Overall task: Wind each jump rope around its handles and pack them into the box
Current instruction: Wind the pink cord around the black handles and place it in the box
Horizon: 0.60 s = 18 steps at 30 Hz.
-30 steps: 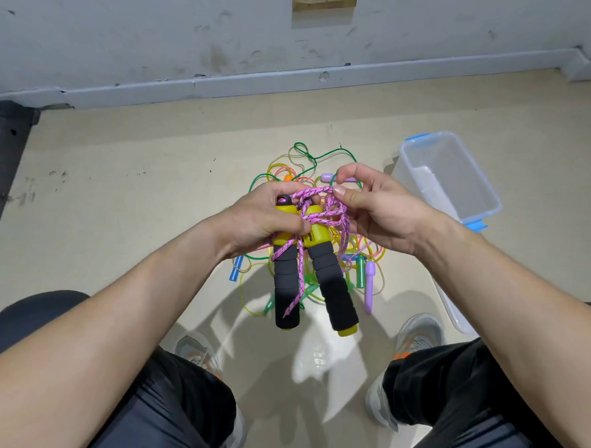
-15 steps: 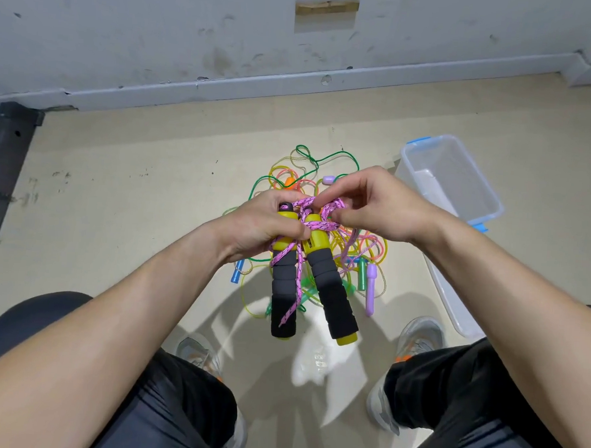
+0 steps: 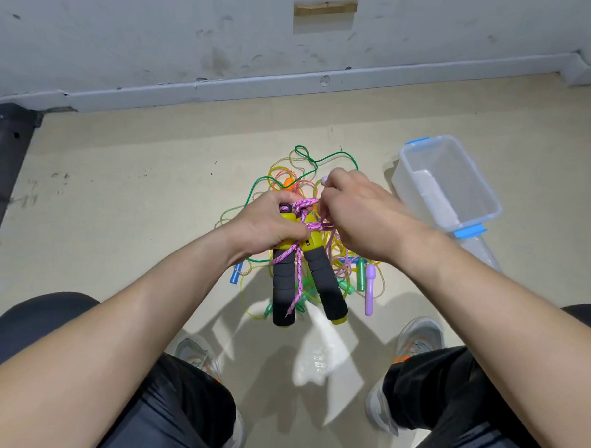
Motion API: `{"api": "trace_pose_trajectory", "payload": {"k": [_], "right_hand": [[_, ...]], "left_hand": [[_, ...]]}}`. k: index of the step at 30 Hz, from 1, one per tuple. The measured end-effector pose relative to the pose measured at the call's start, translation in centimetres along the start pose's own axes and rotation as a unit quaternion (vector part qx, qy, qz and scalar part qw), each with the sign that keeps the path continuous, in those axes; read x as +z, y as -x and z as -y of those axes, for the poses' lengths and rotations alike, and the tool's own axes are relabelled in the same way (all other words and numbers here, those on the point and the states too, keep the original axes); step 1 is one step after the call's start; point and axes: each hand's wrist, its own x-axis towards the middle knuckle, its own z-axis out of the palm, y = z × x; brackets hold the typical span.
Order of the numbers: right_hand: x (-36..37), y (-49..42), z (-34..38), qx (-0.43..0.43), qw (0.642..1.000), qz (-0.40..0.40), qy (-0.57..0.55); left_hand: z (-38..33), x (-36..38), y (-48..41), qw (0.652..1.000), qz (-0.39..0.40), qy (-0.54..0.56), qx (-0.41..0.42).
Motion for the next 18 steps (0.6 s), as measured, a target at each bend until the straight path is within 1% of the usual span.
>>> {"api": "trace_pose_trajectory", "payload": {"k": [2, 5, 7, 9, 12, 14, 16, 18], "right_hand": [[-0.1, -0.1, 0.6, 0.005, 0.997, 0.002, 0.076], [0.3, -0.1, 0.9, -0.001, 0.988, -0.027, 0.151], [0.8, -0.1, 0.7, -0.010, 0.984, -0.042, 0.174], [1.0, -0.3, 0.5, -0.030, 0.984, -0.041, 0.168], [0.0, -0.4, 0.8, -0.036, 0.995, 0.007, 0.093], [-0.2, -0.6, 0.3, -0.016, 0.998, 0.060, -0.001], [-0.1, -0.7, -0.6, 0.017, 0.987, 0.120, -0.110], [0.7, -0.8, -1.6, 0.033, 0.970, 0.134, -0.199]], "left_hand": [[0.3, 0.1, -0.3, 1.000, -0.014, -0.021, -0.005], [0.3, 0.2, -0.3, 0.999, -0.029, -0.036, -0.007], [0.3, 0.2, -0.3, 0.999, -0.033, -0.035, -0.006], [0.4, 0.2, -0.2, 0.999, -0.031, -0.036, -0.009], [0.6, 0.3, 0.0, 0.999, -0.017, -0.042, -0.002], [0.7, 0.3, 0.1, 0.998, -0.018, -0.053, -0.002], [0.7, 0.3, 0.2, 0.997, -0.023, -0.067, -0.006], [0.8, 0.0, 0.0, 0.997, -0.034, -0.074, -0.001]]}}
